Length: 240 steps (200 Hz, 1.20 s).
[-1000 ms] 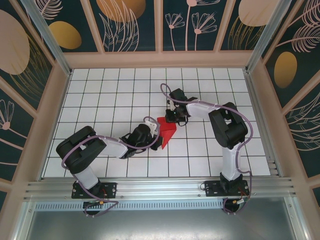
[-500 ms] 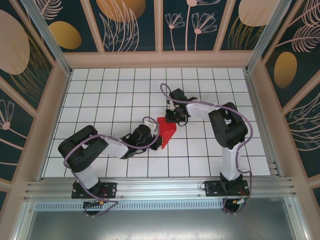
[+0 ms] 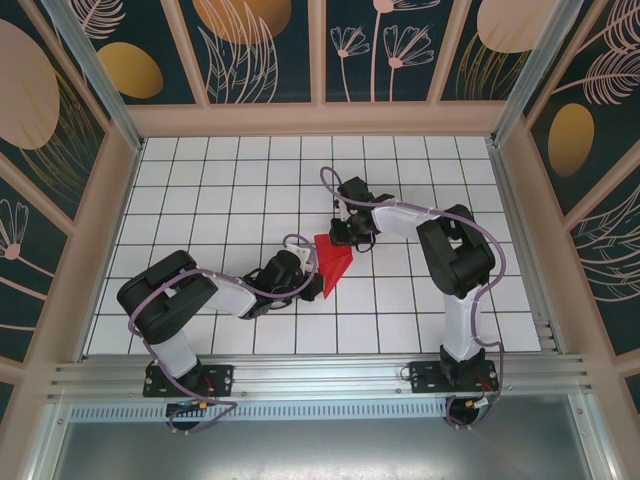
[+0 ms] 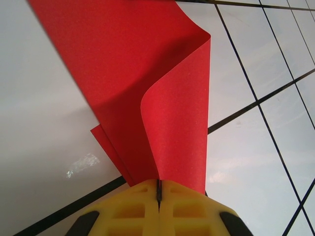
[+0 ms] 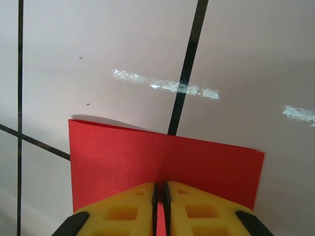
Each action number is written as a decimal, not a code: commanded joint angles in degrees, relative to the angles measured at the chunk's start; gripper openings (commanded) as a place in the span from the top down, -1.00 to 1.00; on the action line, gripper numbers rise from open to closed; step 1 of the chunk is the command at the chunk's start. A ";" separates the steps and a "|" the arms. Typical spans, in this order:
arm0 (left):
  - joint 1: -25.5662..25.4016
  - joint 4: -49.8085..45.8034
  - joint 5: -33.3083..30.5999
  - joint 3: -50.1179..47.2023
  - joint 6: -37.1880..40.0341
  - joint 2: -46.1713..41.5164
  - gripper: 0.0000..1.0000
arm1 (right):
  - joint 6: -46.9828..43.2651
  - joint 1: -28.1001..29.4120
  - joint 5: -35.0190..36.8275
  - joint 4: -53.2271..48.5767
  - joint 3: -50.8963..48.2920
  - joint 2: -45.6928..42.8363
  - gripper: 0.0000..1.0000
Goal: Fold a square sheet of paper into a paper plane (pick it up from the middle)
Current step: Third fold the triangle at the center of the table.
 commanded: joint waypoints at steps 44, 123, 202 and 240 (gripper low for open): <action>0.45 -4.27 1.59 2.28 3.53 1.47 1.00 | 3.07 -0.31 -1.12 0.66 -0.40 -6.86 0.52; 0.42 -4.92 1.53 2.45 4.55 1.74 1.00 | 14.02 -0.87 -16.20 16.85 -21.12 -20.84 0.73; 0.42 -5.72 1.68 2.89 5.14 1.83 1.00 | 20.30 0.14 -18.19 25.87 -29.66 -19.37 0.84; 0.40 -6.25 1.60 3.32 5.30 2.01 1.00 | 20.02 0.07 -16.60 24.98 -29.83 -17.09 0.84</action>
